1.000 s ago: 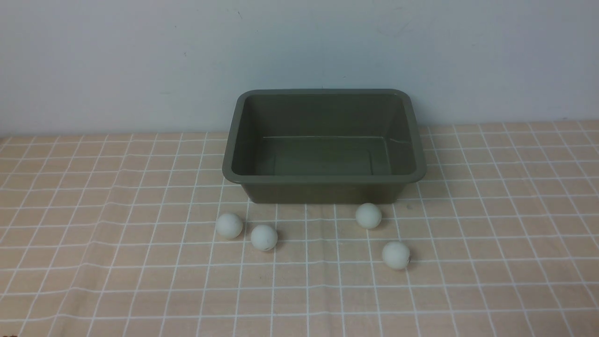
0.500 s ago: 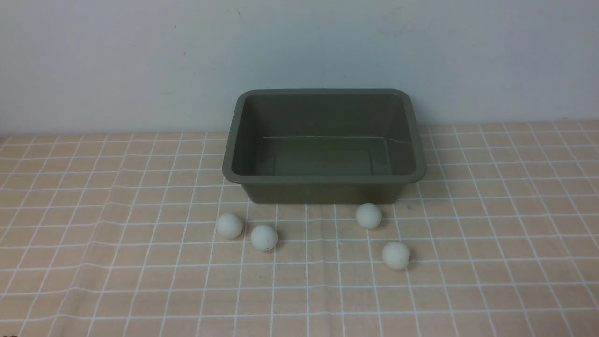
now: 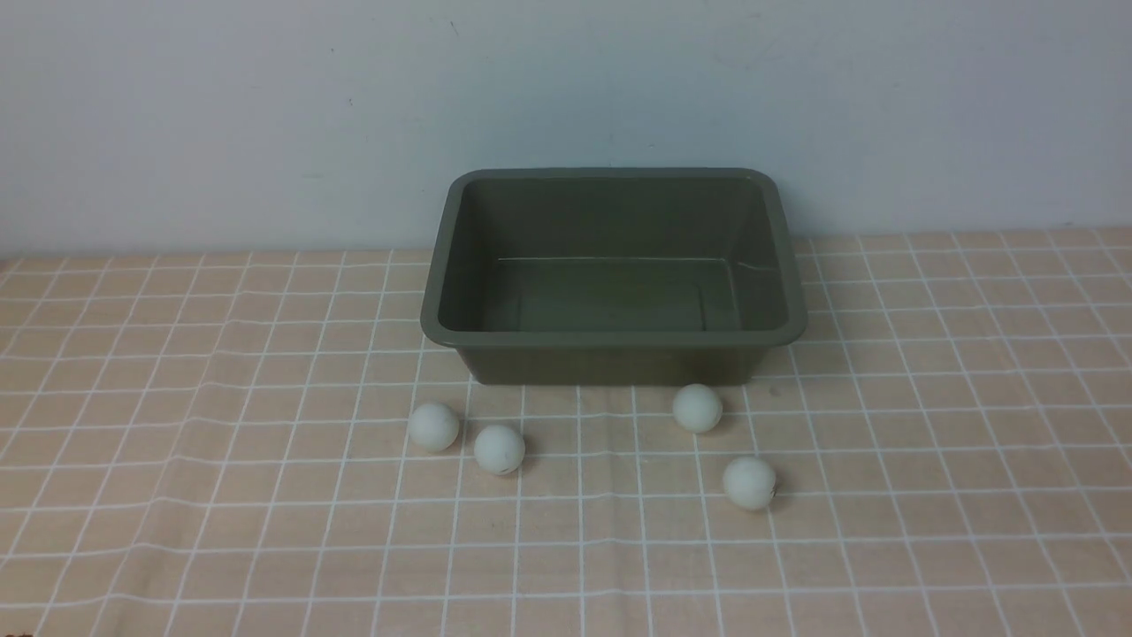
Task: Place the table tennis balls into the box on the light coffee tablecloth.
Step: 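Reach for and grasp a ping pong ball on the table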
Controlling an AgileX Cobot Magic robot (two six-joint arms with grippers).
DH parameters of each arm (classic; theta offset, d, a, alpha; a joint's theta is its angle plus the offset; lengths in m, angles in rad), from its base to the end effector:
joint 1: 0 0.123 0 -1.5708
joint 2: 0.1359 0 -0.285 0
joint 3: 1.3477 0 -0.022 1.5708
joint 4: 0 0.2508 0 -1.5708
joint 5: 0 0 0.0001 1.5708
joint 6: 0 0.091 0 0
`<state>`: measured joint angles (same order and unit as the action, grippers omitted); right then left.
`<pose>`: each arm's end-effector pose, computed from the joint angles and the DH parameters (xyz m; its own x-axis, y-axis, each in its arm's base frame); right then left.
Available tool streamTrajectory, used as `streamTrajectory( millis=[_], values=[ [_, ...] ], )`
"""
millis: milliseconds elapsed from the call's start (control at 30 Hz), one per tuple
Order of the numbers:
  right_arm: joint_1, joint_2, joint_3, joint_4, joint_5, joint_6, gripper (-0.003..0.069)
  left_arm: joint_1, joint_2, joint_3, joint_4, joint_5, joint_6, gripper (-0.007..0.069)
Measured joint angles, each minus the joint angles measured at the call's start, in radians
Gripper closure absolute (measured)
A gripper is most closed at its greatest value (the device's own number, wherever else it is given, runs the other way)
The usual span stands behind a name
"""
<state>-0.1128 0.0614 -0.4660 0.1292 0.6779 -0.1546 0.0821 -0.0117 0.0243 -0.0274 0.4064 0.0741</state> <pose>0.0211 0.0050 0.3002 -0.1814 -0.0333 -0.9828 0.0235 0.9990 -0.0382 0.0516 0.0033 0.1692 -0.3276 0.0221 -0.9445 -0.0558 0.9975 0.0427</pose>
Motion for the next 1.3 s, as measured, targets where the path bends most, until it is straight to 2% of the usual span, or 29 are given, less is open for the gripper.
streamTrajectory(
  millis=[300,600,1300],
  values=[
    [0.0,0.024,-0.053,-0.006,0.139,0.005,0.0275,0.0,0.0,0.0,0.0,0.0,0.0,0.0692],
    [0.0,0.027,-0.053,0.069,0.196,0.018,0.0275,0.0,0.0,0.0,0.0,0.0,0.0,0.0692],
    [0.0,0.027,-0.053,0.213,0.152,0.026,0.0275,0.0,0.0,0.0,0.0,0.0,0.0,0.0692]
  ],
)
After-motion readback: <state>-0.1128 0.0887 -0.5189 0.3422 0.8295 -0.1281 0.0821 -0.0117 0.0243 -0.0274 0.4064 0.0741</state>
